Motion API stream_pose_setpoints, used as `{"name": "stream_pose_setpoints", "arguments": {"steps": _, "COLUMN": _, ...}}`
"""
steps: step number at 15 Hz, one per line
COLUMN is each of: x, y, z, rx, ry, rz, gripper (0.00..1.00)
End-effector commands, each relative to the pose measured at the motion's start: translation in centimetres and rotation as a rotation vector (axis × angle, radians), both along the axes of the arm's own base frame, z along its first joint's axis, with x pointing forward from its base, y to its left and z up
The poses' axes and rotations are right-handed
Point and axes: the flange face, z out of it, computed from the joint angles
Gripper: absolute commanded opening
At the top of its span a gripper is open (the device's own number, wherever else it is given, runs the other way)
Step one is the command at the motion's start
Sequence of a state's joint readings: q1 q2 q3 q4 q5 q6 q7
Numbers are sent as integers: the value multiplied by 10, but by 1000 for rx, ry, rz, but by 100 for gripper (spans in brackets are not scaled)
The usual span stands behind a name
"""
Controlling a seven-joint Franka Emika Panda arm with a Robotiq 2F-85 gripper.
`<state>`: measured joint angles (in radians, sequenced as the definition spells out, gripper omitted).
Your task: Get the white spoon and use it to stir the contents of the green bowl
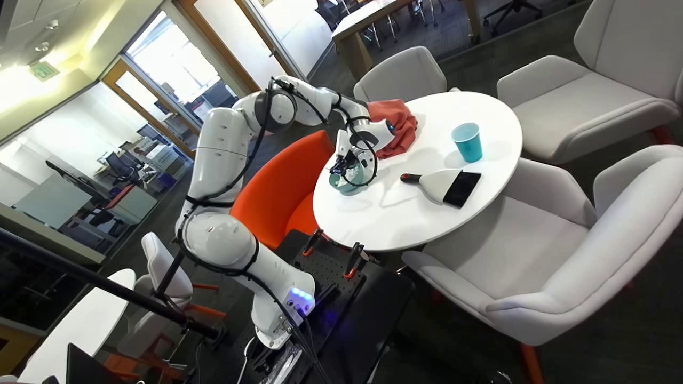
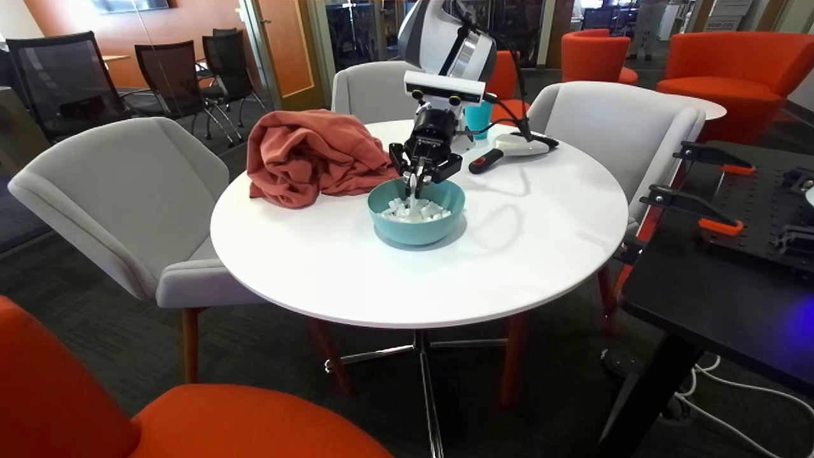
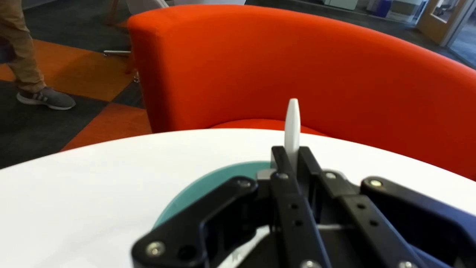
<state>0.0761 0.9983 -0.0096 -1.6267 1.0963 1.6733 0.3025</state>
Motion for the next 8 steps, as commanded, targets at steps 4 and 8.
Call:
{"name": "stream_pose_setpoints", "arguments": {"steps": 4, "x": -2, "y": -26, "z": 18, "rx": -92, "ry": -29, "rz": -49, "gripper": 3}}
{"name": "stream_pose_setpoints", "arguments": {"steps": 8, "x": 1, "y": -37, "z": 25, "rx": -126, "ry": -60, "rz": -74, "gripper": 3}}
